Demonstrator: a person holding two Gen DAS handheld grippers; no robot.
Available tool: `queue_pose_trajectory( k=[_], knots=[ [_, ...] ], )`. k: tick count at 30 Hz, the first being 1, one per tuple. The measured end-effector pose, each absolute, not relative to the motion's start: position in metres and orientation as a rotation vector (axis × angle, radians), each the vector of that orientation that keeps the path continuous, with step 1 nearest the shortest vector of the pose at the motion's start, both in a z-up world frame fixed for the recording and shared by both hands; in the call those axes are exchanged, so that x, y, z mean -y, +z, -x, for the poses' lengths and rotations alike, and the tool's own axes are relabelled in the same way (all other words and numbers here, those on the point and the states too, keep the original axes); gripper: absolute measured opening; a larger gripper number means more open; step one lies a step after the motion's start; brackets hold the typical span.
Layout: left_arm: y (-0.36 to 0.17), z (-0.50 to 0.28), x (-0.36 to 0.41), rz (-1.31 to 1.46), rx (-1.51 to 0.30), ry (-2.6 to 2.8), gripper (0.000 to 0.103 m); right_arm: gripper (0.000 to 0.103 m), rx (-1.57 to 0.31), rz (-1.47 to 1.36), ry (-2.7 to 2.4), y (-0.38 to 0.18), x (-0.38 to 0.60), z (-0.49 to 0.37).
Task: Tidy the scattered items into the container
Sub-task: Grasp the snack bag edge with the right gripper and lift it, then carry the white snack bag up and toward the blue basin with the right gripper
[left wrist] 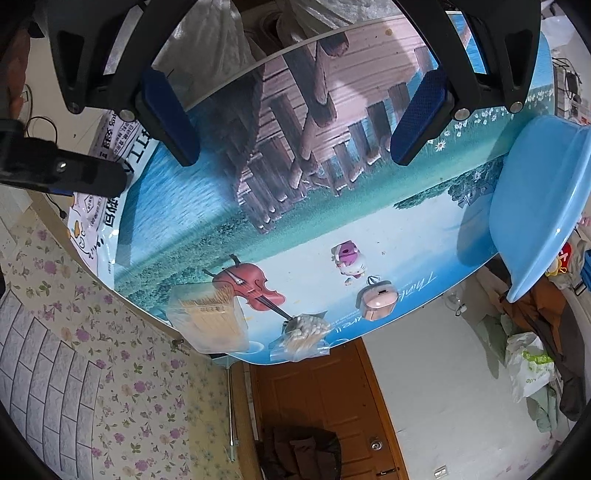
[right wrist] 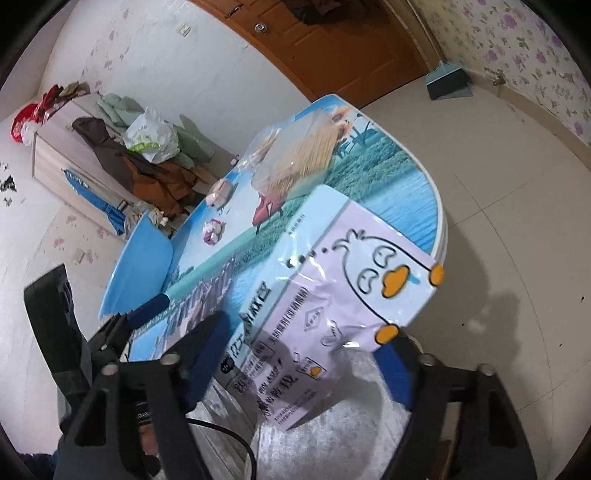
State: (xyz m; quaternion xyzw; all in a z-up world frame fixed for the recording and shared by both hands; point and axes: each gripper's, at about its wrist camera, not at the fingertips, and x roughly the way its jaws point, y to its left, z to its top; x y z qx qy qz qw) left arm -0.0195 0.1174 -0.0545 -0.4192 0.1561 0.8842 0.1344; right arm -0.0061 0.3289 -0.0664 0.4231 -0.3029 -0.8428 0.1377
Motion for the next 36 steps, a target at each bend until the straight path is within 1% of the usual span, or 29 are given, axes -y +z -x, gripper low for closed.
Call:
queue_pose_trajectory(
  k=[3,9,13,21,29,32,34,35,36],
  knots=[
    [-0.055,0.019,-0.117,1.209,-0.459,2.563,0.103,0.064,0.856,-1.23,-2.425,-0.068,-0.328,0.005],
    [-0.051,0.008,-0.115,1.157,-0.489,2.559,0.103,0.06,0.858,-1.234,-2.397,-0.07,-0.326,0.005],
    [-0.046,-0.007,-0.112,1.1,-0.498,2.549,0.103,0.06,0.854,-1.241,-2.396,-0.068,-0.325,0.004],
    [-0.043,-0.04,-0.12,0.976,-0.587,2.513,0.103,0.059,0.874,-1.266,-2.397,-0.066,-0.326,0.001],
    [-0.048,-0.057,-0.131,0.921,-0.626,2.472,0.103,0.059,0.889,-1.295,-2.399,-0.063,-0.327,-0.005],
    [-0.051,-0.065,-0.136,0.876,-0.68,2.465,0.103,0.055,0.893,-1.298,-2.393,-0.063,-0.326,-0.006],
    [-0.053,-0.07,-0.139,0.85,-0.71,2.459,0.103,0.046,0.886,-1.29,-2.38,-0.061,-0.323,-0.007],
    [-0.055,-0.073,-0.14,0.836,-0.722,2.455,0.103,0.04,0.876,-1.291,-2.372,-0.061,-0.322,-0.007],
    [-0.056,-0.075,-0.141,0.828,-0.731,2.451,0.103,0.038,0.872,-1.288,-2.365,-0.06,-0.321,-0.008]
  ],
)
